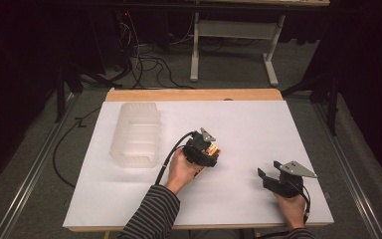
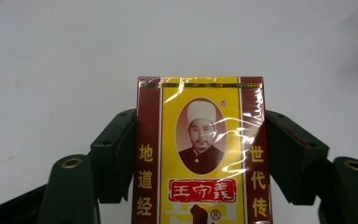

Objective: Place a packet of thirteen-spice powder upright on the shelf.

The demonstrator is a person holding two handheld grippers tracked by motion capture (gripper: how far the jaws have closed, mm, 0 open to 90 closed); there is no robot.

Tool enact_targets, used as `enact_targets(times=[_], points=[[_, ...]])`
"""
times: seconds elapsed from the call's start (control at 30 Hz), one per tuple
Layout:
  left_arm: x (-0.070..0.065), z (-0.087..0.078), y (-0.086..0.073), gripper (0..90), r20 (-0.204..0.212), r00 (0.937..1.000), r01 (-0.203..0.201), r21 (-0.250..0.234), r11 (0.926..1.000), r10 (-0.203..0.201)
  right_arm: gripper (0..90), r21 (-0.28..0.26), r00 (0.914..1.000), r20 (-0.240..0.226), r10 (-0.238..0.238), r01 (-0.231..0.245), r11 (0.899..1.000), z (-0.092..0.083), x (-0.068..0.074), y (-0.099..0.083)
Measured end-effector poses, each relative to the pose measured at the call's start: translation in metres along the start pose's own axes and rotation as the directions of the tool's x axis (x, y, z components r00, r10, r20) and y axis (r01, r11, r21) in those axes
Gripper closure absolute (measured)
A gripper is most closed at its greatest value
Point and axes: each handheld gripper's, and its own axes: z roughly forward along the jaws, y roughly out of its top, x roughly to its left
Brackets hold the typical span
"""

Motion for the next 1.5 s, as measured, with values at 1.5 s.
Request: enact_targets(times=[1.5], points=[[0.02,-0.061,0.045,32.7,0.107,0.9912,0.096,-0.164,0.9818,-0.079,31.1,0.007,1.0,-0.004,0.0,0.0,1.0,0.001,0.0,0.0]])
